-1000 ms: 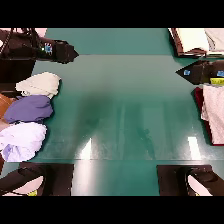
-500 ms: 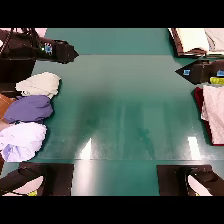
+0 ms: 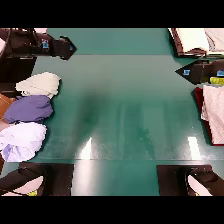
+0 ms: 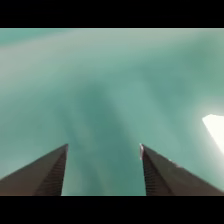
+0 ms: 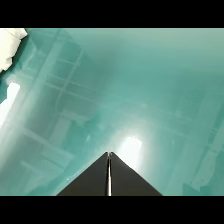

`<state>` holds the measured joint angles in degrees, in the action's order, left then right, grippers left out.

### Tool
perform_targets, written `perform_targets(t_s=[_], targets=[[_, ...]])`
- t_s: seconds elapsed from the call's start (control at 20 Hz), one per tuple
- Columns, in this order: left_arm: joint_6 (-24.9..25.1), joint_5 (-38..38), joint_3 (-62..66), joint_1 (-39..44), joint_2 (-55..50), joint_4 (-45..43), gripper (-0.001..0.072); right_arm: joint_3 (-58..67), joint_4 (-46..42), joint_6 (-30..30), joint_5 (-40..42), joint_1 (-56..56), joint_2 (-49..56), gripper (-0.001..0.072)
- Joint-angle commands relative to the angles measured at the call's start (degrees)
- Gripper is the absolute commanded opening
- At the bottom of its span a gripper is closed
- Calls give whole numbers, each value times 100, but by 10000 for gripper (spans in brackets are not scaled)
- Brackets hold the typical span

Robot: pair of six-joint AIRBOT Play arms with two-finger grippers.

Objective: Fold the shirts.

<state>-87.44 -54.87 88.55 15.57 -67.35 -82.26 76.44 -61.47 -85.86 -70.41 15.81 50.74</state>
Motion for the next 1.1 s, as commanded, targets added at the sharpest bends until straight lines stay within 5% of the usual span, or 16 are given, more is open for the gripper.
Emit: perform_targets(t_s=[0.0, 0.35, 0.75, 0.85, 0.9, 1.05], targets=[[-887, 92, -177, -282, -251, -2133, 542, 4, 2, -4, -4, 4, 0, 20], [-1174, 671, -1191, -1665, -1759, -1851, 542, 4, 7, -4, -2, 7, 0, 20], [-1165, 1231, -1069, -1895, -2409, -1777, 525, 4, 4, -4, 4, 4, 4, 19], [-1156, 1056, -863, -1895, -2369, -1790, 79, 4, 7, -4, 2, 4, 4, 20], [-1156, 1001, -767, -1895, -2319, -1790, 27, 4, 7, -4, 0, 7, 4, 20], [-1152, 691, -374, -1891, -1919, -1790, 26, 7, 13, -4, 35, 4, -2, 19]])
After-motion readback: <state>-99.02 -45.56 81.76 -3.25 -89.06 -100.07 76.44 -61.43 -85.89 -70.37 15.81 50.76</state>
